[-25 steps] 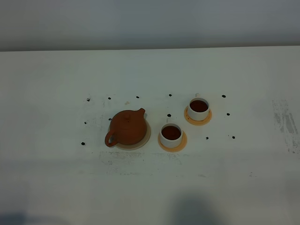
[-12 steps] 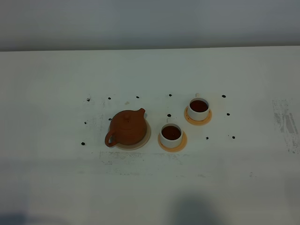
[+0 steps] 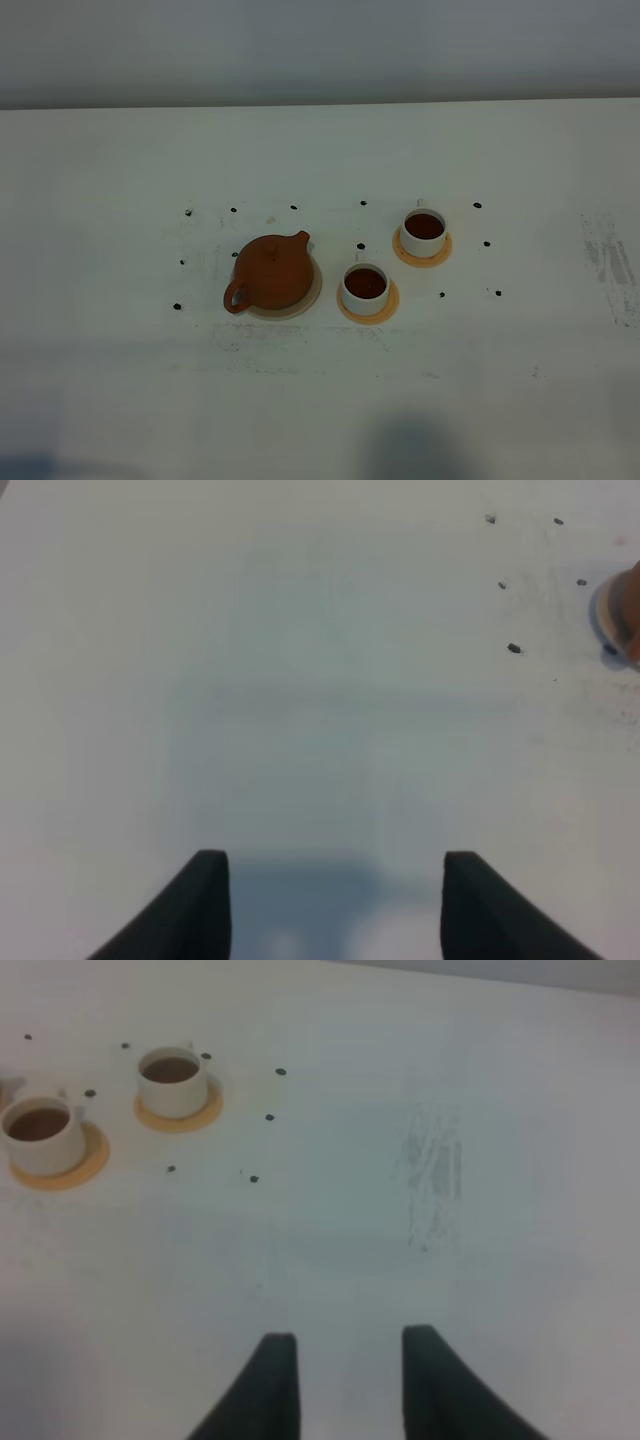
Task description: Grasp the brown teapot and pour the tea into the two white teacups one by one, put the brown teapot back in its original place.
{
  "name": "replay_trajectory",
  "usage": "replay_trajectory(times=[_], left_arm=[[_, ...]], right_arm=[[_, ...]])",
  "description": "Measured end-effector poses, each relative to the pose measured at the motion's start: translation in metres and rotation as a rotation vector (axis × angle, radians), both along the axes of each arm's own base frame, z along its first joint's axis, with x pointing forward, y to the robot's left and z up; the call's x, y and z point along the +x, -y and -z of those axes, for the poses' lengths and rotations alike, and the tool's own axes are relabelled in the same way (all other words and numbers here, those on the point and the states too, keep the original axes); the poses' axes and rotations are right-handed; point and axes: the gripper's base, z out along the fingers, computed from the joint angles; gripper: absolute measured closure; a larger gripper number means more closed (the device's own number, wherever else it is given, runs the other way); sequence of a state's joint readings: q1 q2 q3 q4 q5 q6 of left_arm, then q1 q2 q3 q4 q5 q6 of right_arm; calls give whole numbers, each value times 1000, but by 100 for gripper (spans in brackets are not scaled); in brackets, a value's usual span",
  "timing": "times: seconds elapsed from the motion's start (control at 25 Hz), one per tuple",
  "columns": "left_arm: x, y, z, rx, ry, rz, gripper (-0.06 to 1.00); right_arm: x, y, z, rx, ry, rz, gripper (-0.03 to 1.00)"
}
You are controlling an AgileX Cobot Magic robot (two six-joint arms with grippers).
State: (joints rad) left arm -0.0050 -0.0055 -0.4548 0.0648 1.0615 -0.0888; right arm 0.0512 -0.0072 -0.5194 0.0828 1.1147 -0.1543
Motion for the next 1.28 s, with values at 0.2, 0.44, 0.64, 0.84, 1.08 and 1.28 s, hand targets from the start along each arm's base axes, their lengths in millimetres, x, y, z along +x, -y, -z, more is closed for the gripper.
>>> replay_trajectory(times=[0.2,0.44,0.64,0.84,1.08,1.28], left_arm=[[0,0,0,0,0,0,47],[0,0,0,0,0,0,47],[0,0,0,0,0,0,47],[0,0,0,0,0,0,47],[0,0,0,0,0,0,47],[0,0,0,1,0,0,47]], right_arm=[[0,0,0,0,0,0,71],[0,0,0,1,0,-1,71],[0,0,0,1,0,-1,71],[0,0,0,2,0,-1,71],[0,0,0,2,0,-1,71],[0,0,0,2,0,-1,71]])
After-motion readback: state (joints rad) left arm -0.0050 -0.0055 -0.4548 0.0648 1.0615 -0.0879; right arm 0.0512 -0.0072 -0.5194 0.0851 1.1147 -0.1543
